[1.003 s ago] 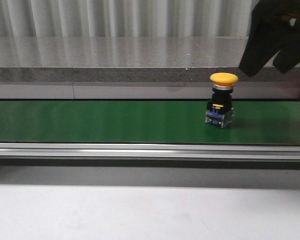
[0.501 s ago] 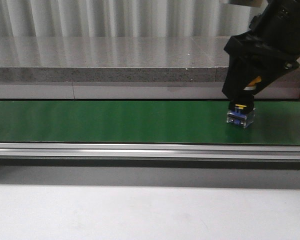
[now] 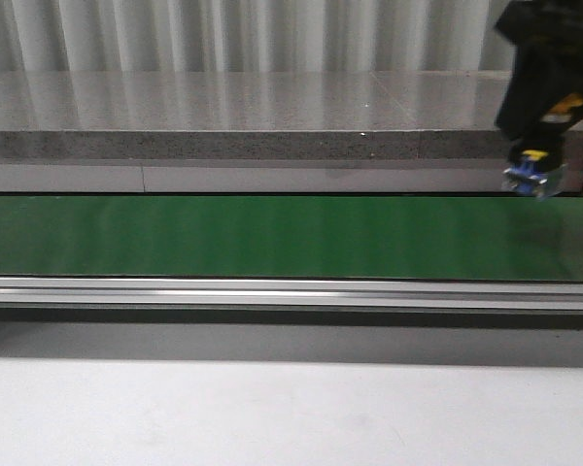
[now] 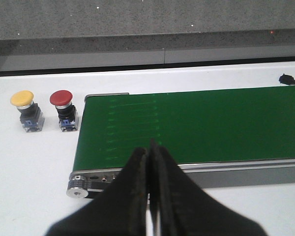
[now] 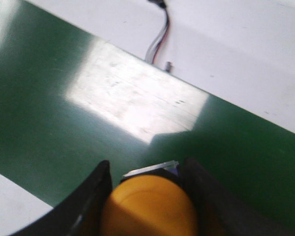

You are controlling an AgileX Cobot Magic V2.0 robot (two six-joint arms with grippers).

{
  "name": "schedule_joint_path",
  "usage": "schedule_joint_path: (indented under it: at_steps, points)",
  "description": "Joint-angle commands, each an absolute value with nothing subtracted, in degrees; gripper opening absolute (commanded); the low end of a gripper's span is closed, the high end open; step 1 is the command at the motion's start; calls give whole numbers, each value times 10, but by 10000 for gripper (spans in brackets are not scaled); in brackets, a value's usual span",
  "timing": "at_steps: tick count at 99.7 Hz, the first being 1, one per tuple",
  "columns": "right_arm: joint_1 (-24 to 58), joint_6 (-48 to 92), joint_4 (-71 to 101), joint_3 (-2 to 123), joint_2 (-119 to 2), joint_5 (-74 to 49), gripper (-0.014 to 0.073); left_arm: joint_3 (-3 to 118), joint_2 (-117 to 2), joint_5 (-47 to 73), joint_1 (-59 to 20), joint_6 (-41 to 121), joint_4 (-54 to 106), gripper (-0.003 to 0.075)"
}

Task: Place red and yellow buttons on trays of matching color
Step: 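Lift the yellow button and lower it into the yellow tray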

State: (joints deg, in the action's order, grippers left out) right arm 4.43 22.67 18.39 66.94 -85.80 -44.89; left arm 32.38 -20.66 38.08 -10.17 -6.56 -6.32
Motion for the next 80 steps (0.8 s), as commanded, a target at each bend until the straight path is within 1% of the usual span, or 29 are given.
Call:
schedule_joint_path:
  at_steps: [1,16,33,46,61,80]
  points:
    - [-5,200,167,686,-804,-461,204,339,-211,338,-106,-65,-66,-19]
    - [-135,173,148,686,-759,-478,204,339,-211,338,-106,-65,-66,-19]
    - [-279,163,148,686,-752,-477,204,339,-211,338,-106,-65,-66,-19]
    - [-370,121,148,683,-753,-435,204,339,-211,338,-106,-65,-66,-19]
    - [-439,92,148,683,-768,-383,204,339,-211,338,-106,-65,-66,-19]
    - [-453,83,148,683,-831,-356,204,339,-211,338,-106,-65,-66,-19]
